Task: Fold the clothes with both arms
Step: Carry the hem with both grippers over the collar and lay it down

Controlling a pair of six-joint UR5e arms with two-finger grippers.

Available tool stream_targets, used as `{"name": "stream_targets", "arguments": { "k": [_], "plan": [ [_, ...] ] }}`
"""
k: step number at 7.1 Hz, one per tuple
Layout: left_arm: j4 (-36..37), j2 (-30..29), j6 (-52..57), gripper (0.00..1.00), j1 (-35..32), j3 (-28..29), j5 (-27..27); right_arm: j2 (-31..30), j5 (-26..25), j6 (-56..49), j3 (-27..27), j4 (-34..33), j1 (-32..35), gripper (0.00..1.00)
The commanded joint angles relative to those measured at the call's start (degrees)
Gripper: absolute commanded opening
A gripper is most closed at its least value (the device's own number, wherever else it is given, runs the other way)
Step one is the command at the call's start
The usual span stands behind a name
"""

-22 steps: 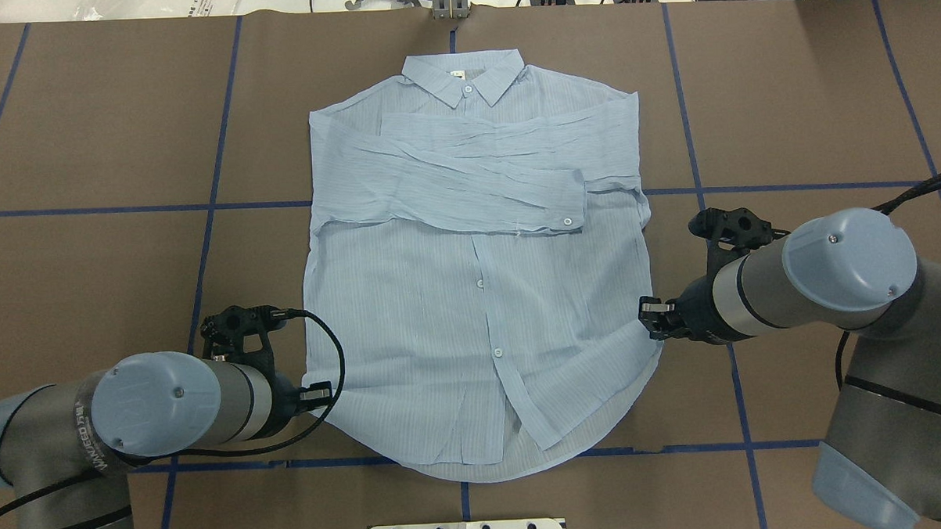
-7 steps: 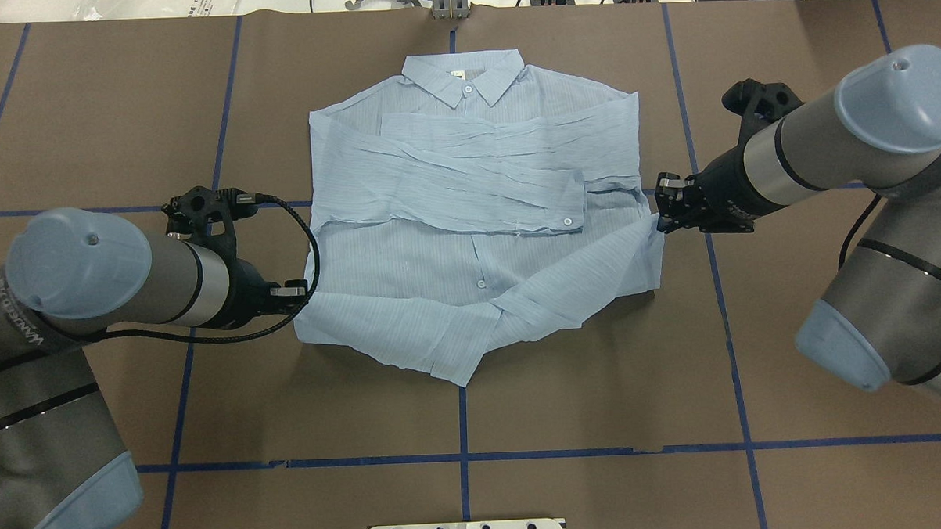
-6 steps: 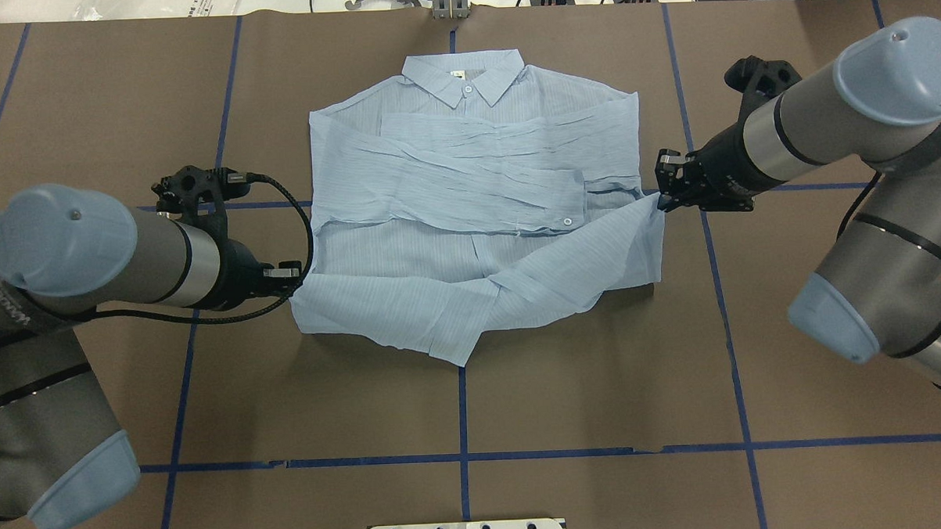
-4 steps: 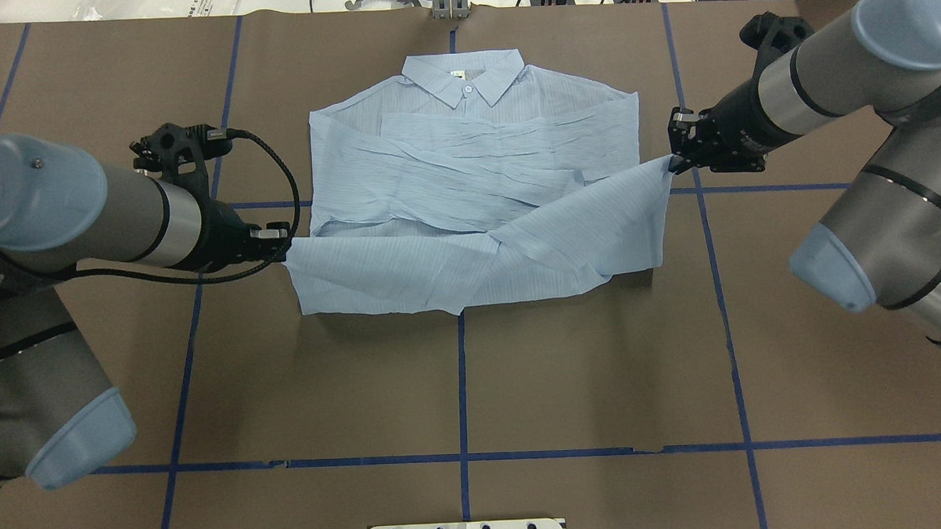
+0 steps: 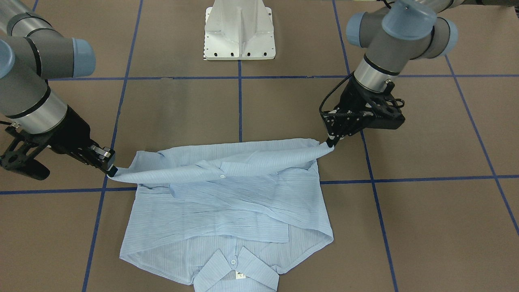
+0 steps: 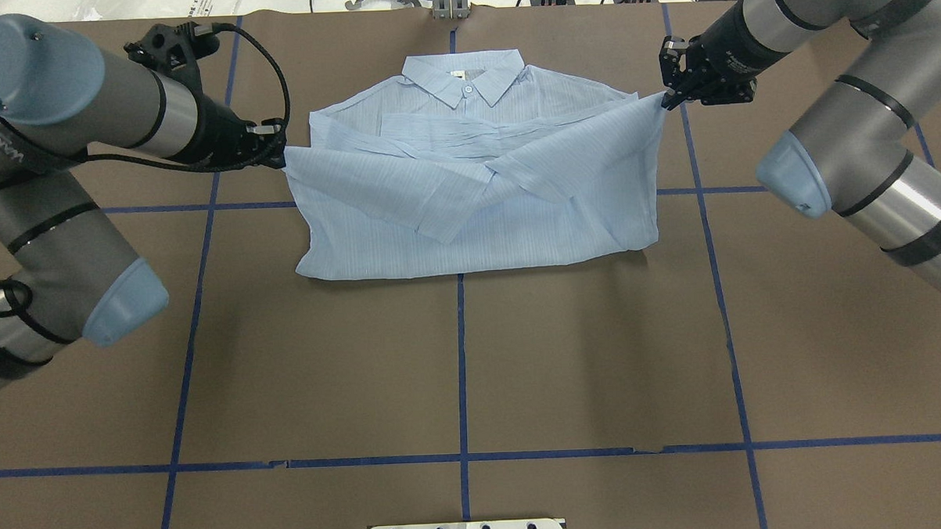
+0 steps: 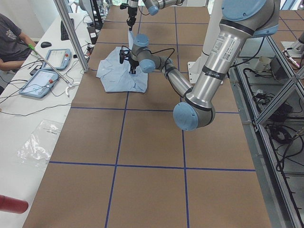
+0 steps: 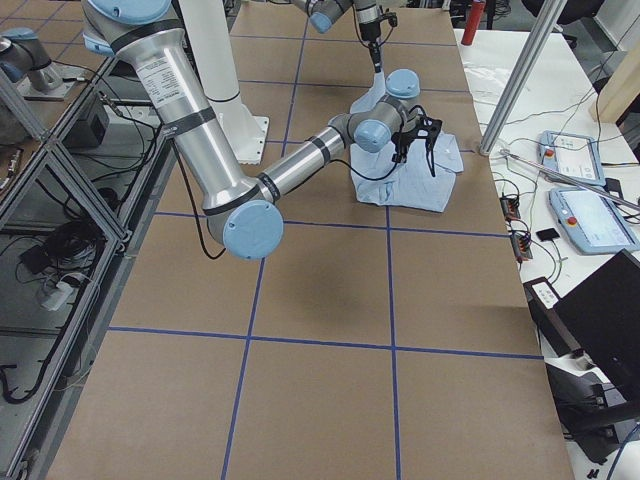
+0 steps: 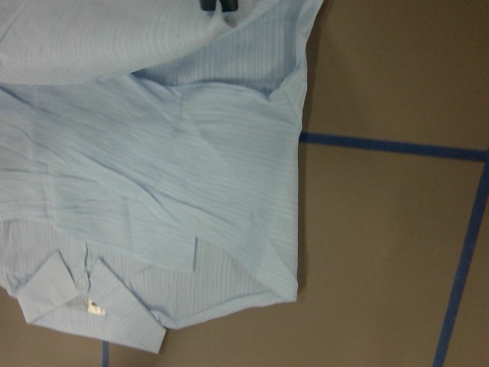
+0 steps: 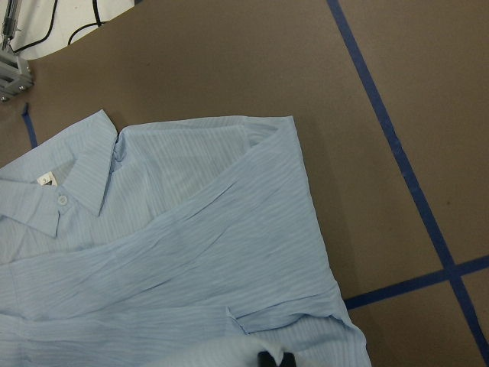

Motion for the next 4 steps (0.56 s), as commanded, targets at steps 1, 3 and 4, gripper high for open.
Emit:
{"name": "stream_targets", "arguments": {
  "k": [1, 3, 4],
  "plan": [
    [-6.6, -3.0, 0.8, 0.00, -5.1, 9.5, -2.9, 5.7, 0.1, -0.8, -7.5, 0.1, 0.9, 0.00],
    [-11.1, -8.7, 0.5, 0.00, -5.1, 19.7, -2.8, 8.9, 0.2, -2.1, -12.1, 0.2, 0.9, 0.00],
    [-15.7, -9.6, 0.2, 0.00, -4.9, 24.0, -2.7, 9.7, 0.2, -2.9, -14.0, 0.5, 0.9, 0.00]
  ]
}}
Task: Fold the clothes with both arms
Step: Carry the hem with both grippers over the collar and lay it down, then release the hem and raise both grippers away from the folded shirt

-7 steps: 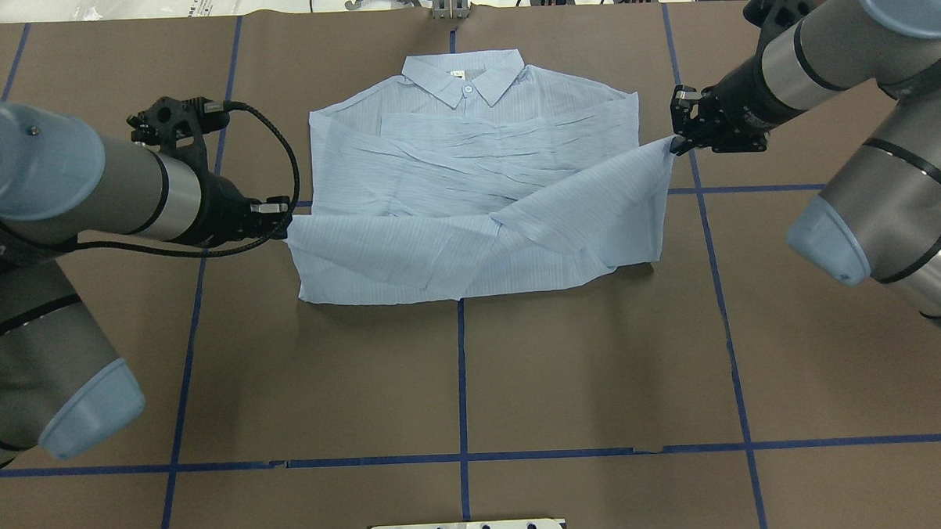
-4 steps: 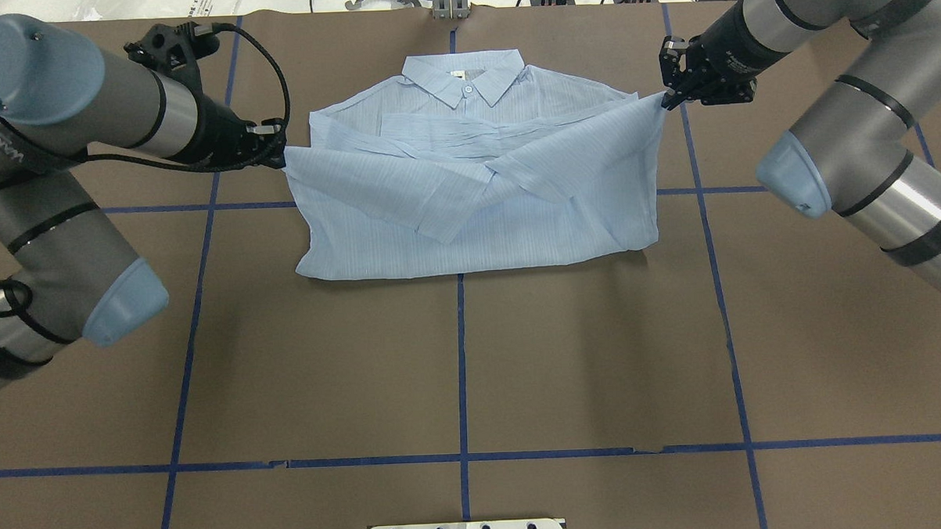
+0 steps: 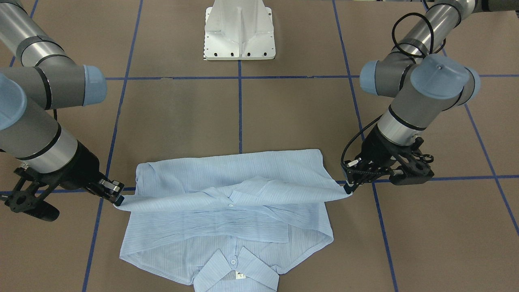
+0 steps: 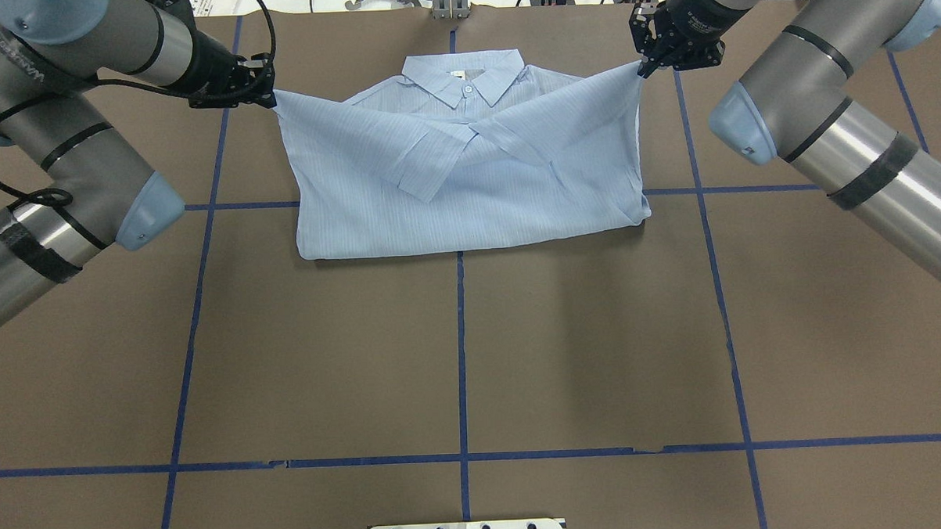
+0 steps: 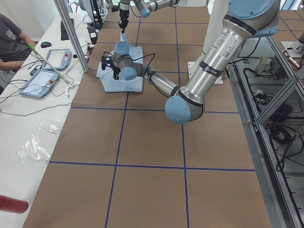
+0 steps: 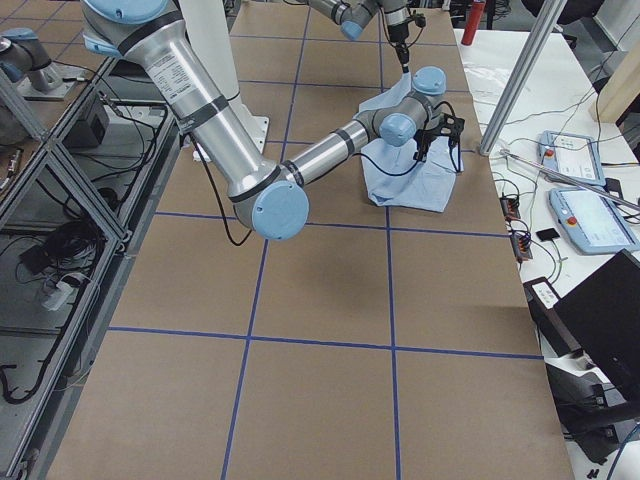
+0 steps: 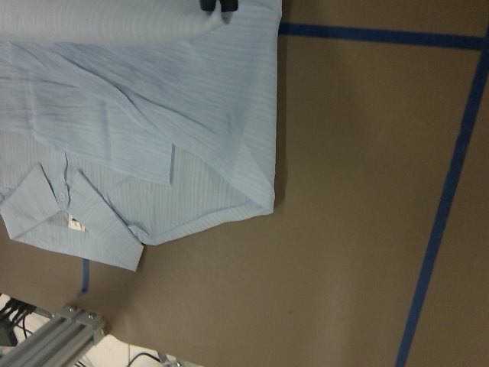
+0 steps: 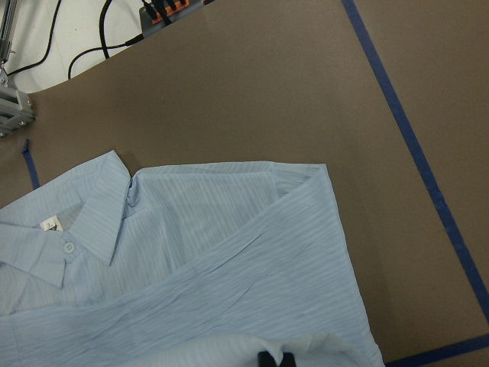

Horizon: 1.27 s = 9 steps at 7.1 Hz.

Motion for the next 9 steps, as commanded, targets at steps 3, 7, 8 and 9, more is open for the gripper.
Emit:
{"name": "stream_targets", "arguments": {
  "k": [3, 7, 8, 9],
  "plan": [
    [-5.9, -4.9, -0.5, 0.00, 0.0, 11.2, 0.4, 2.6, -0.1, -1.9, -9.0, 4.9, 0.5, 0.00],
    [-6.1, -7.1, -0.6, 0.00, -0.3, 15.6, 0.7, 7.5, -0.3, -2.9, -16.3, 5.0, 0.4, 0.00],
    [-6.1, -7.9, -0.6, 0.00, -0.3, 16.7, 0.7, 9.3, -0.6, -3.3, -18.9, 5.1, 0.3, 0.00],
    [-6.1, -8.9, -0.6, 0.00, -0.3, 18.0, 1.5, 9.6, -0.6, -3.8, -20.7, 6.5, 0.2, 0.00]
  ]
}}
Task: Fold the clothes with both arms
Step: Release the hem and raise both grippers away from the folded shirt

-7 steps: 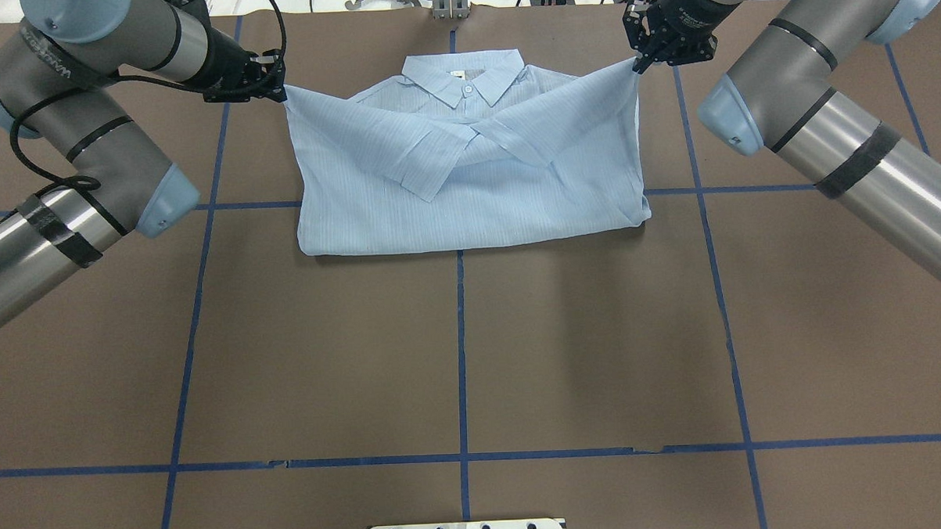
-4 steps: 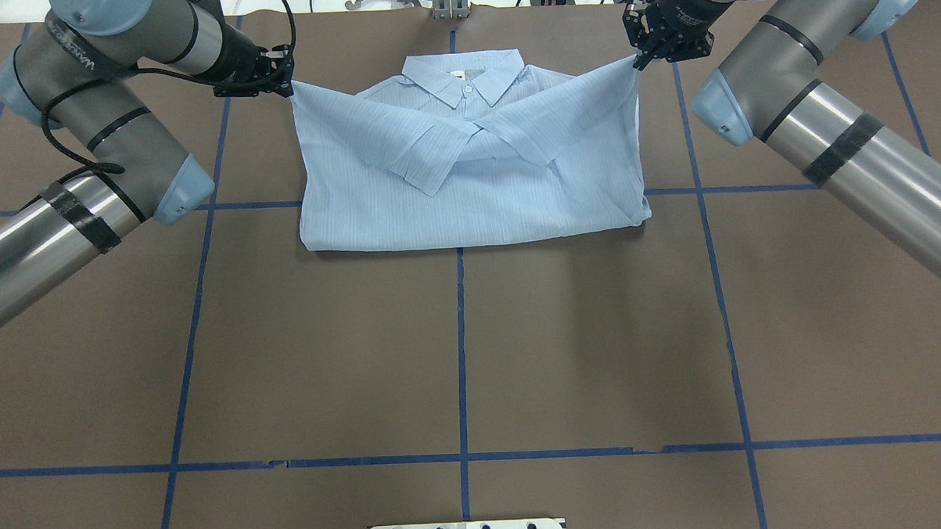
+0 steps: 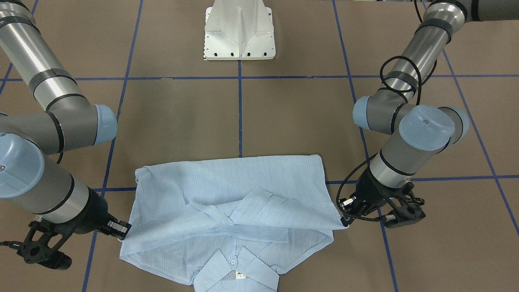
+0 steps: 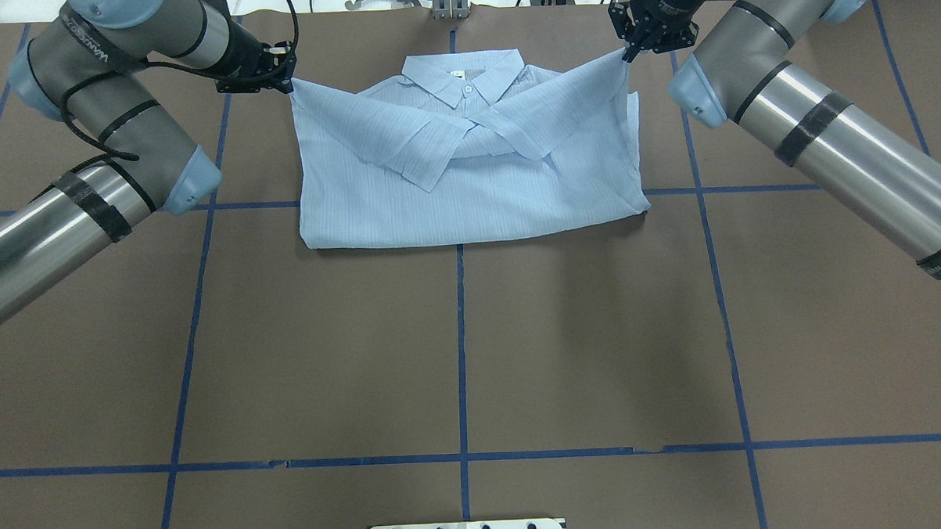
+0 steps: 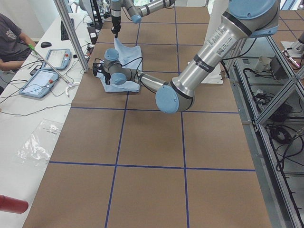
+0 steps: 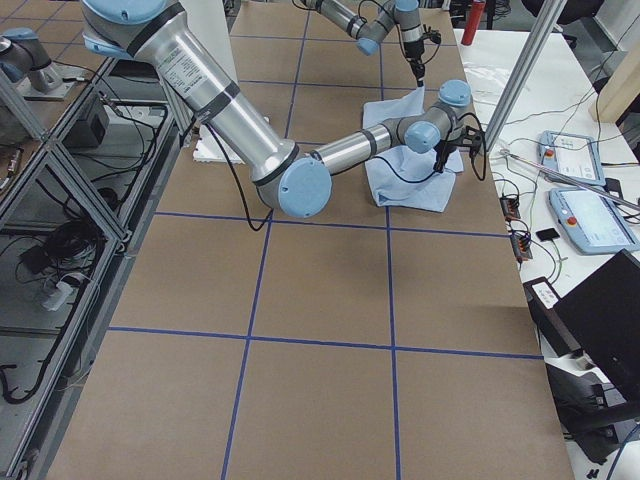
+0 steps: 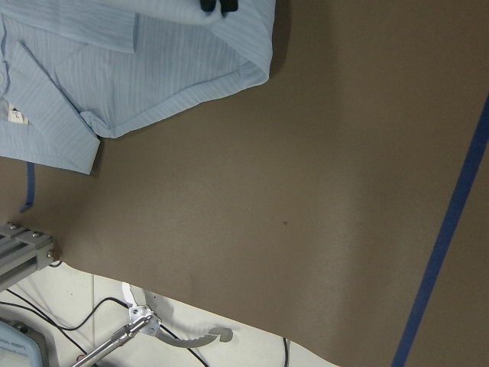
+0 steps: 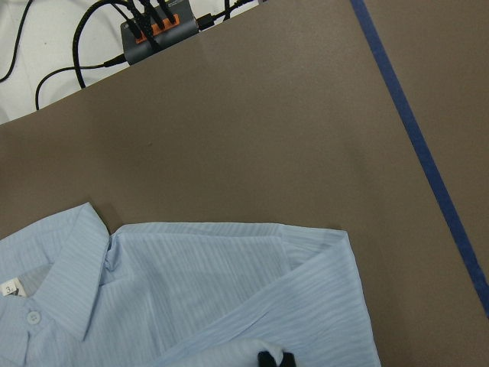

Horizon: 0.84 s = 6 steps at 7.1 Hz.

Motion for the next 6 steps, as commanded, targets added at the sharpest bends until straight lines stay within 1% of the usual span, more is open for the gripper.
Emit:
{"name": "stream_targets", "arguments": {
  "k": [1, 2, 3, 4, 6],
  "plan": [
    [0.0, -1.0, 0.0, 0.00, 0.0, 1.8, 0.8, 0.9, -0.1, -0.5, -3.4, 2.7, -0.1, 0.00],
    [0.0, -1.1, -0.5, 0.00, 0.0, 1.7, 1.1, 0.9, -0.1, -0.5, -3.3, 2.8, -0.1, 0.00],
    [-0.2, -1.2, -3.3, 0.36, 0.1, 1.6, 1.1, 0.6, -0.1, -0.8, -3.2, 2.8, -0.1, 0.34],
    [-1.9, -1.1, -3.7, 0.99, 0.2, 1.6, 1.6, -0.3, -1.2, -3.4, -3.1, 4.9, -0.5, 0.99],
    [-2.1, -0.5, -3.8, 1.00, 0.1, 1.1, 2.0, -1.6, -1.3, -7.0, -2.4, 5.7, -0.2, 1.00]
  ]
}}
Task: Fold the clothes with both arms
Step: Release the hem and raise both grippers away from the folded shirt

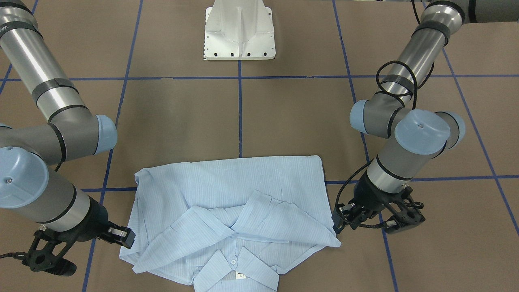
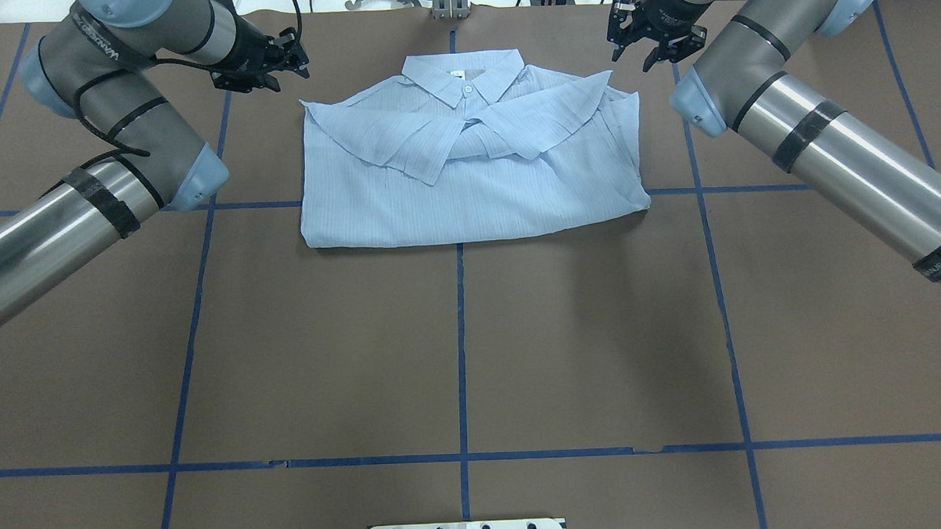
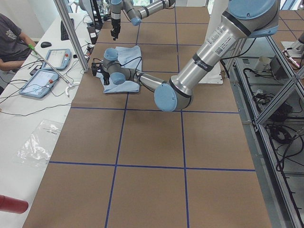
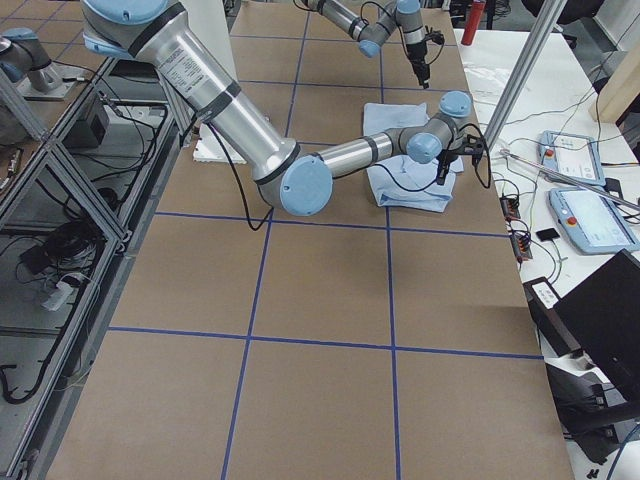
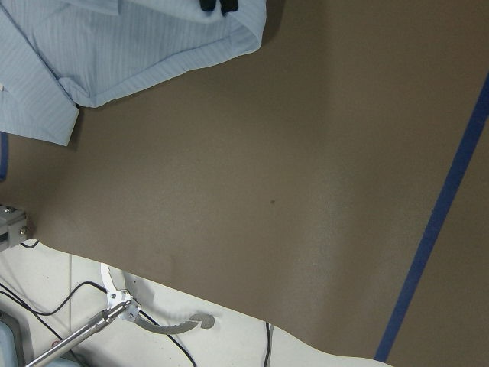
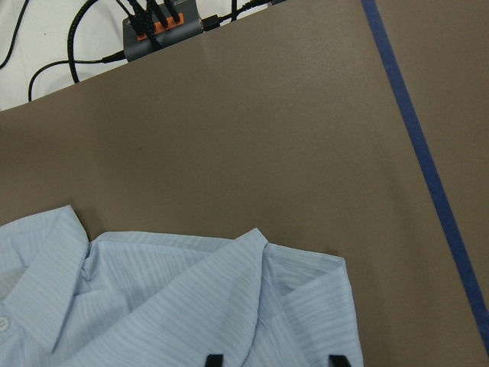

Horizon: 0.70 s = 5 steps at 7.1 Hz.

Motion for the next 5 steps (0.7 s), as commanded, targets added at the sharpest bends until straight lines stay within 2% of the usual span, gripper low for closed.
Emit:
{"name": "stream_targets", "arguments": {
  "k": [1, 3, 5],
  "plan": [
    [-0.3, 2.0, -0.2, 1.00, -0.1, -2.9, 0.2, -5.4, -0.2, -3.2, 5.8, 0.6, -0.5, 1.00],
    [-0.1, 4.2, -0.5, 1.00, -0.2, -6.4, 0.2, -12.7, -0.1, -3.3, 15.8, 0.6, -4.4, 1.00],
    [-0.1, 4.3, -0.5, 1.00, -0.2, -6.7, 0.3, -14.0, -0.6, -3.6, 17.0, 0.6, -7.7, 1.00]
  ]
}}
